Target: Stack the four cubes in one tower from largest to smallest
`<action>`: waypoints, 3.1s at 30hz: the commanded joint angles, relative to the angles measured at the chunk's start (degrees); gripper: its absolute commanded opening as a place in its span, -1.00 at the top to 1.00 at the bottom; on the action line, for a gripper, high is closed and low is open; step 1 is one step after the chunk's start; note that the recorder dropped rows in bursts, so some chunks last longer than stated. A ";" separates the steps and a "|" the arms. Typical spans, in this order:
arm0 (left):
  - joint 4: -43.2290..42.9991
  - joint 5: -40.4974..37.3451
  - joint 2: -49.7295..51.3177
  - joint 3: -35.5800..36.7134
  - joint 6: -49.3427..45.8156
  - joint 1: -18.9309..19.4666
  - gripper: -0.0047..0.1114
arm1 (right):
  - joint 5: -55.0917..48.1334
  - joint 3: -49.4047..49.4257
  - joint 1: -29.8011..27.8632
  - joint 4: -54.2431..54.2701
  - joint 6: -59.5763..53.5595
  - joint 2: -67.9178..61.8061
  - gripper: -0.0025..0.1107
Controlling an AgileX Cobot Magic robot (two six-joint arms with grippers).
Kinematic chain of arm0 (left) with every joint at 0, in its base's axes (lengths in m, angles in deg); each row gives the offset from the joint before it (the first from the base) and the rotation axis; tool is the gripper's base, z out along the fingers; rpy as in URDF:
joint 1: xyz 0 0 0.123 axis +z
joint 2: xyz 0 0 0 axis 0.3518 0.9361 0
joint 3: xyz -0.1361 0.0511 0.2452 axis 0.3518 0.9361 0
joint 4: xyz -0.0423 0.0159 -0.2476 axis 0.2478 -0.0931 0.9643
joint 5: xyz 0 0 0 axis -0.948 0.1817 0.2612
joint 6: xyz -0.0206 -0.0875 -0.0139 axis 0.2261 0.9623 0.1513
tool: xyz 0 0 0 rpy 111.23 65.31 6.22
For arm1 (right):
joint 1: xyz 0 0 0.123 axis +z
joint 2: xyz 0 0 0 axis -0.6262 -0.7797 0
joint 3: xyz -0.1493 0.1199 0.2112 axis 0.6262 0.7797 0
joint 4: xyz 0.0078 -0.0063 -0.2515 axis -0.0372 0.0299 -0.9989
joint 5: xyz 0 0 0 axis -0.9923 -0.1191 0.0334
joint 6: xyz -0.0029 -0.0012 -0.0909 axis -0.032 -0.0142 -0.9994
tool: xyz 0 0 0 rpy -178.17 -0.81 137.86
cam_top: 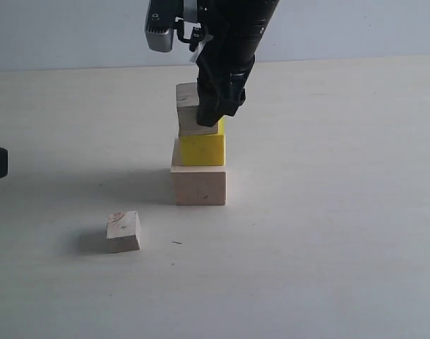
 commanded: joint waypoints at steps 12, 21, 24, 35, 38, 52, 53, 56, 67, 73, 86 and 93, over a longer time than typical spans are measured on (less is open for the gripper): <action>0.32 0.30 -0.07 0.15 0.06 0.00 0.92 | 1.55 0.18 -0.04 -4.43 6.22 0.83 -0.10; 0.09 0.33 -0.07 0.15 0.06 0.00 0.92 | 0.59 0.18 -0.04 -2.91 6.22 0.83 -0.10; 0.09 0.33 -0.07 0.15 0.06 0.00 0.92 | -0.46 0.18 -0.04 -2.91 6.09 0.83 -0.10; 0.09 0.33 -0.07 0.15 0.06 0.00 0.92 | -0.60 0.18 -0.04 -2.91 6.20 0.83 -0.10; 0.09 0.33 -0.07 0.15 0.06 0.00 0.92 | -0.60 0.18 -0.04 -2.86 6.09 0.83 -0.10; 0.09 0.33 -0.07 0.15 0.06 0.00 0.92 | 0.34 0.18 -0.04 -2.86 6.09 5.55 -0.10; 0.09 0.33 -0.07 0.15 0.06 0.00 0.92 | 0.34 0.18 -0.04 -2.86 6.09 5.90 -0.10; 0.09 0.33 -0.07 0.15 0.06 0.00 0.92 | -0.21 0.18 -0.04 -2.97 6.21 6.99 -0.10; 0.09 0.22 -0.07 0.15 0.06 0.00 0.92 | -0.66 0.18 -0.04 -8.56 17.25 12.96 0.11; 0.09 0.22 0.03 0.15 0.06 0.00 0.92 | -0.82 0.18 -0.04 -9.31 26.81 16.05 0.95; 0.09 1.26 1.85 0.15 1.49 0.00 0.92 | 3.79 4.76 -0.04 -6.45 44.68 25.82 0.96; 0.89 1.36 5.69 0.15 1.49 0.00 0.92 | 21.05 23.51 -0.04 -10.50 50.85 36.51 0.96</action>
